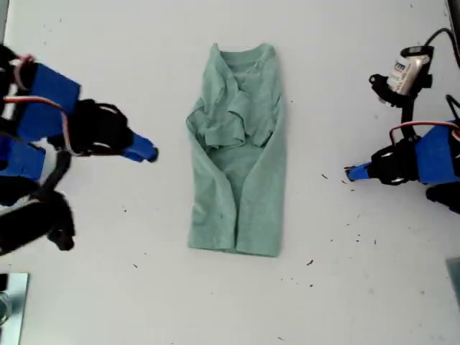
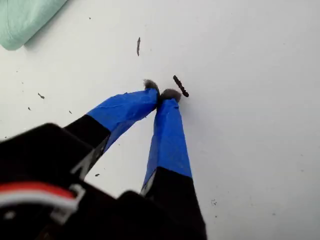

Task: Fold t shirt

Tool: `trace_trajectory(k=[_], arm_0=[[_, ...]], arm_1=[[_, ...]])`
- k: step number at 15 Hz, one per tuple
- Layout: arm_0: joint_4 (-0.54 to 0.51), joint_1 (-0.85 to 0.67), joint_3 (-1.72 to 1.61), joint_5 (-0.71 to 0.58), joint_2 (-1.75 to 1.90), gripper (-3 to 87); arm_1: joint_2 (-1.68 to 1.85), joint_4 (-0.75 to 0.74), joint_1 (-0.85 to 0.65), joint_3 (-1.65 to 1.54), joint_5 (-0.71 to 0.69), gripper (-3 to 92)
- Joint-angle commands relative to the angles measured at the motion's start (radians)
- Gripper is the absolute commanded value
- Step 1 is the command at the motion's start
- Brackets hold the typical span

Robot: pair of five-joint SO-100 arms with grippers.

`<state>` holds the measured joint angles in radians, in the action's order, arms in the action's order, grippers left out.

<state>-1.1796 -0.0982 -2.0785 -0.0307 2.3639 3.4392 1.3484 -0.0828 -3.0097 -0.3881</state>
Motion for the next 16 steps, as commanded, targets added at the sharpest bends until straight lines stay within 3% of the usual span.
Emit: trace_trajectory(k=[1,2,3,8,11,12,14,16], arm_0=[[0.212,0.063,-0.954,0.123,0.887,-0.2],[0.133,0.118,-1.103,0.166,1.163,-0.2],[0.137,0.150,-1.154,0.202,1.213,-0.2],[0.146,0.083,-1.080,0.190,1.127,-0.2],[0.107,0.176,-0.489,0.253,0.454,-0.2],[0.023,0.207,-0.233,0.245,0.201,-0.2],[-0.100,0.244,0.264,0.144,-0.261,-0.2],[-0.114,0.290,0.687,0.034,-0.649,-0.2]], arm_1=[[0.008,0.003,-0.006,0.008,0.009,2.4],[0.008,0.003,-0.005,0.003,0.015,2.4],[0.008,0.002,-0.005,0.000,0.015,2.4],[-0.075,-0.005,0.011,0.101,0.058,2.4],[-0.907,0.034,0.080,0.859,0.071,2.4],[-1.154,0.095,0.112,1.131,0.091,2.4],[-1.537,0.236,0.170,1.591,0.130,2.4],[-1.807,0.298,0.219,1.925,0.172,2.4]])
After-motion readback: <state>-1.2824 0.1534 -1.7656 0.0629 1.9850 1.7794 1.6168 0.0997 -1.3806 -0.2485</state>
